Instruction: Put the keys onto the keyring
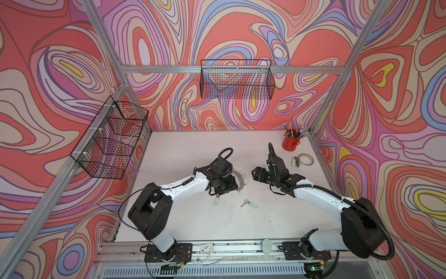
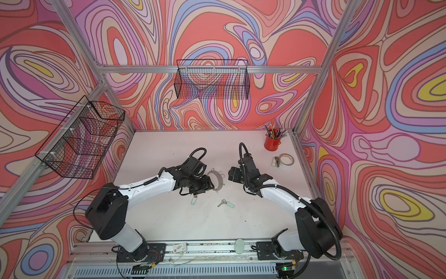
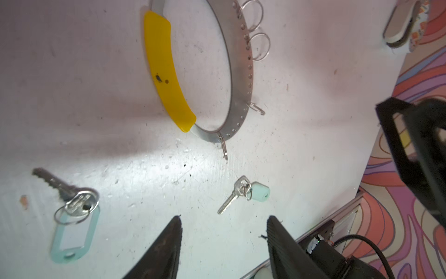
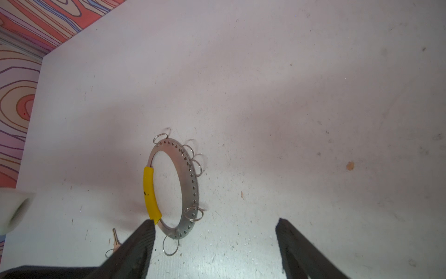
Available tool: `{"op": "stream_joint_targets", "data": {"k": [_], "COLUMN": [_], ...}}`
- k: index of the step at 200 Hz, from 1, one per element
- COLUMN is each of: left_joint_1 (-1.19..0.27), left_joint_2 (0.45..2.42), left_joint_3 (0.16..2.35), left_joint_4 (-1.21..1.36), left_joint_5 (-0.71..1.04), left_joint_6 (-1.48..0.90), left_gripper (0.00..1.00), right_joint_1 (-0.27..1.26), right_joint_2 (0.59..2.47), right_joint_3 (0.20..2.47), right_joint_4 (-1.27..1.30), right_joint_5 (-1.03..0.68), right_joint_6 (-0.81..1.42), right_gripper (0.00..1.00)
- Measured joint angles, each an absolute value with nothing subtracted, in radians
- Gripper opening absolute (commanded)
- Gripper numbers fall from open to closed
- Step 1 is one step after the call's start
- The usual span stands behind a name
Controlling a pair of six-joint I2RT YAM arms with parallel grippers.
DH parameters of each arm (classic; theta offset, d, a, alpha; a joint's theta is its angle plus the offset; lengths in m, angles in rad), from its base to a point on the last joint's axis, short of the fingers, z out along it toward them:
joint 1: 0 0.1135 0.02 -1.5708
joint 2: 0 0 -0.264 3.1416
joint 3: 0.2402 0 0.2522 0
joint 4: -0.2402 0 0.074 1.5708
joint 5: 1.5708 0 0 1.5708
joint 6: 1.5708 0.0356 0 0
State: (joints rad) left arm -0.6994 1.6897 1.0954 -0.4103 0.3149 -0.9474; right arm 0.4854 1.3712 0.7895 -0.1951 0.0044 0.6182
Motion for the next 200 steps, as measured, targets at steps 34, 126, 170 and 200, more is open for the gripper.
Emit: {"op": "stream_joint_targets", "data": {"k": [34,126,170,200], "left_joint_1": [-0.708,-0.714,-0.714,-0.714], "left_joint_2": [1.823,1.946,1.946,1.948], "left_joint_3": [1.183,1.275,1.277,1.279], "left_joint_4": [-0.423,-0.425,-0.427,-0.428], "left_joint_5": [0.306,0.305,0.299,0.298], "left_joint_6": [-0.978,-1.003,-1.007,-1.007], "left_gripper": [0.48,0.2,0.15,0.16], "right_joint_1": [0.485,0.485,0.485,0.485], "right_joint_2": [1.331,1.29,1.29,1.289], "right_joint_3": [0.765,0.731,0.708,0.705], "right_joint_4": [-0.196,-0.2,-0.2,-0.2], "right_joint_5": [-0.01,-0.015,-0.016,-0.016], "right_joint_6": [0.602,0.584,0.584,0.584], "right_gripper": [0.86,0.85,0.85,0.85]}}
